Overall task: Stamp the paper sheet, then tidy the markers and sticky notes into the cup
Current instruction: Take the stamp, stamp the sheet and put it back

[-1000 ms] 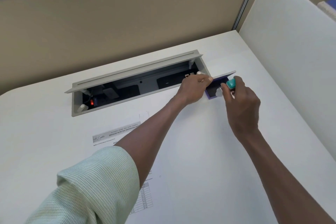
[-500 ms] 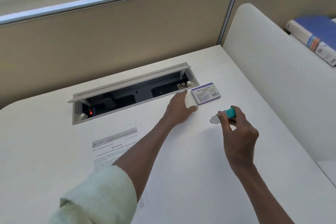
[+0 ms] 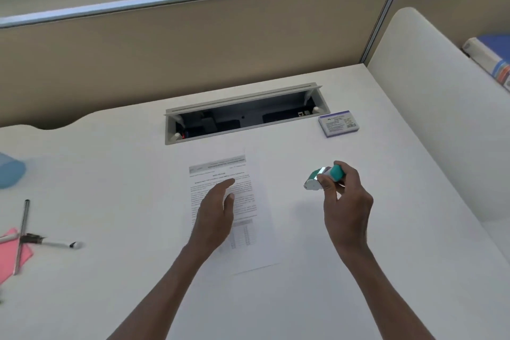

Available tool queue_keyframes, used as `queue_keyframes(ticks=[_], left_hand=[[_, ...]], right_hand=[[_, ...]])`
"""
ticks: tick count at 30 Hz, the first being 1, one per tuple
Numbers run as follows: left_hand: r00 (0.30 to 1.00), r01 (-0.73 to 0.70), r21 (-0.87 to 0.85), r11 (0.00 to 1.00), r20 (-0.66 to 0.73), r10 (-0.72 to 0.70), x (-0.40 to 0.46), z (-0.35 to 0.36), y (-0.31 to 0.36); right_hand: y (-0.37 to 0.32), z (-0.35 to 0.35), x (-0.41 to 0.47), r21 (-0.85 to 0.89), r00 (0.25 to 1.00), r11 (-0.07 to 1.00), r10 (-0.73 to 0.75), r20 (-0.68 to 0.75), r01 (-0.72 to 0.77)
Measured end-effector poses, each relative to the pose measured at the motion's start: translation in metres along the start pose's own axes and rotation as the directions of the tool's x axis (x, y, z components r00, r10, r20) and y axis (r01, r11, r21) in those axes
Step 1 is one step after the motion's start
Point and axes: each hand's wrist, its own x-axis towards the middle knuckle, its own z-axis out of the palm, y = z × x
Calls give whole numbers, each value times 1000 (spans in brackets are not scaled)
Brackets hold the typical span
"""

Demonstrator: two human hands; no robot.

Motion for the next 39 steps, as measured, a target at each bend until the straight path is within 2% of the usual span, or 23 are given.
queue_keyframes(ticks=[2,7,12,17,23,32,39], left_hand=[[1000,-7,44,999,9,6,-26,-8,-15],[989,-137,197,971,83,122,-68,-12,-37],[976,-140,315,939,204,77,-81,-2,-47],[980,-146,453,879,189,65,-88,7,-56],[982,-136,472,871,178,56,-84,8,-57],[981,-156,461,874,179,81,-85,8,-58],[981,-152,472,868,176,76,-85,8,-57]], right_hand=[[-6,2,-15,-3,999,1000,-11,37,12],[-21,5,-49,59,991,998,-30,129,22],[-22,10,-74,67,974,998,-9,227,-6],[-13,16,-94,-4,956,999,-31,291,33],[3,26,-118,-118,931,982,-97,353,147],[3,39,-133,-191,919,929,-249,307,316],[6,47,-133,-244,908,890,-319,271,385]])
